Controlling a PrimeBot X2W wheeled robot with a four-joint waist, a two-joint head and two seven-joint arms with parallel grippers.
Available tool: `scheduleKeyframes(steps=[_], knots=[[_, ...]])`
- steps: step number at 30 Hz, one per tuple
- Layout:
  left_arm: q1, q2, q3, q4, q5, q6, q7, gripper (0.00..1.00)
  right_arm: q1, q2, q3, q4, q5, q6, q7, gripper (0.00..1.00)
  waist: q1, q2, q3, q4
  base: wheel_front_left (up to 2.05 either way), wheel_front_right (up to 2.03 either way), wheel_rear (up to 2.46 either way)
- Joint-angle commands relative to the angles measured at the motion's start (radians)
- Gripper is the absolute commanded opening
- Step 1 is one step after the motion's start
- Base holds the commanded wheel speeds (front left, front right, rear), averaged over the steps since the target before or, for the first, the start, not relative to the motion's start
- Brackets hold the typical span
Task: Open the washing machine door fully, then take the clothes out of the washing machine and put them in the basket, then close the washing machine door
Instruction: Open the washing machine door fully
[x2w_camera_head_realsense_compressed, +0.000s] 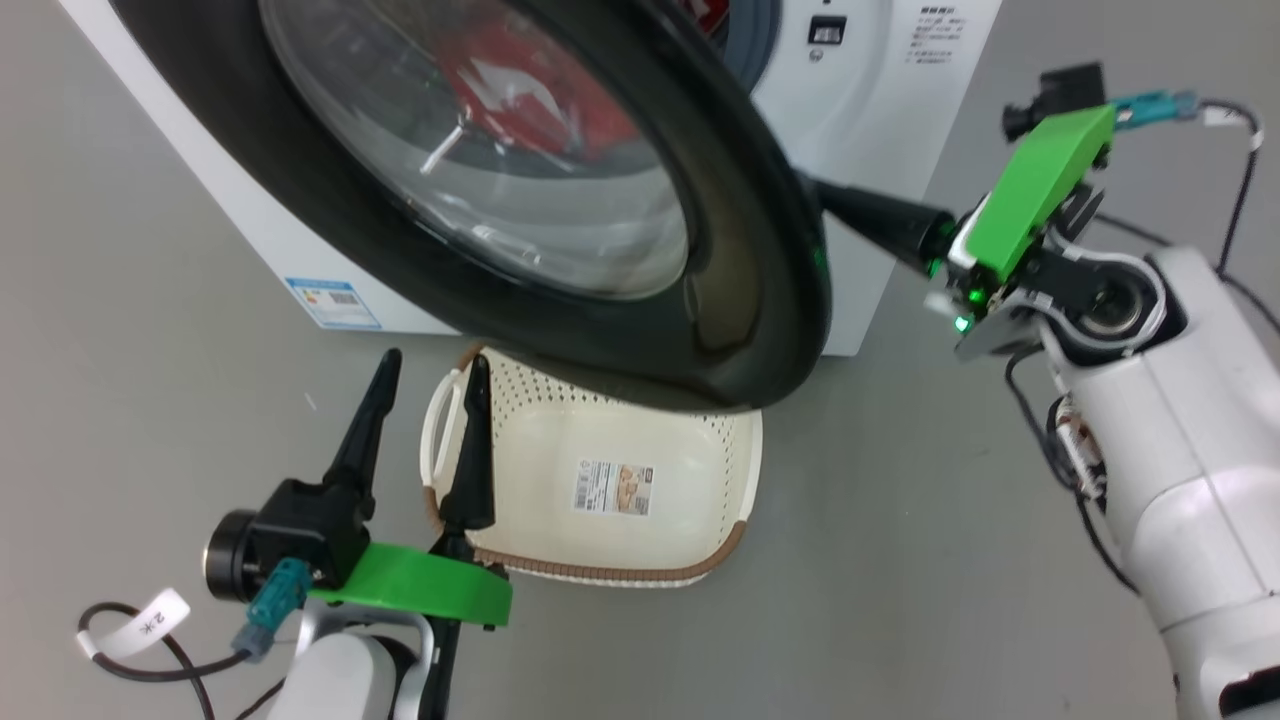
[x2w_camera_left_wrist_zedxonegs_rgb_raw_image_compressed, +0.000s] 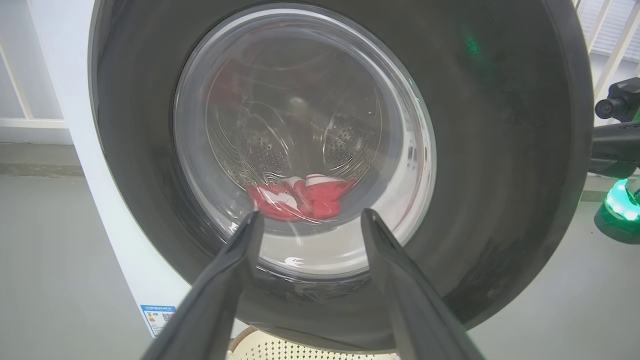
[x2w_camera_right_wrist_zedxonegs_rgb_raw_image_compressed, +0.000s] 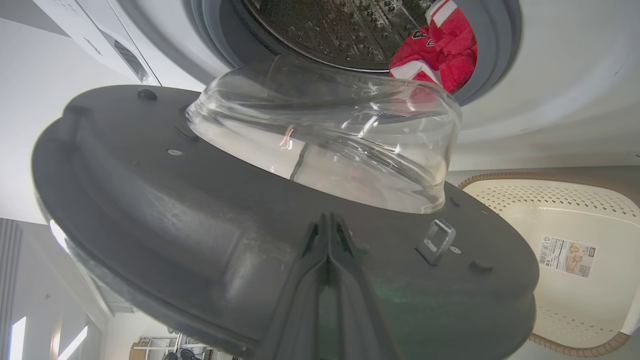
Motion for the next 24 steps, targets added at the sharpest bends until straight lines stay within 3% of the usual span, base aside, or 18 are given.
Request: scheduleKeyframes(steps=[1, 10, 24], knots=[[0.007, 0.016, 0.037, -0.019, 0.012, 0.008, -0.012, 1.00, 0.018, 0.027, 0.017, -0.038, 0.014, 0.008, 0.011, 0.00, 0.0000, 0.0000, -0.034, -0.011, 0.00, 0.00, 0.00], [0.042, 0.016, 0.035, -0.013, 0.015, 0.012, -0.012, 1.00, 0.120, 0.057, 0.046, -0.078, 0.054, 0.008, 0.030, 0.00, 0.0000, 0.0000, -0.102, -0.003, 0.00, 0.00, 0.00], [0.082, 0.019, 0.027, -0.016, 0.009, 0.029, -0.005, 1.00, 0.216, 0.068, 0.102, -0.138, 0.120, 0.008, 0.054, 0.00, 0.0000, 0.0000, -0.156, 0.089, 0.00, 0.00, 0.00]])
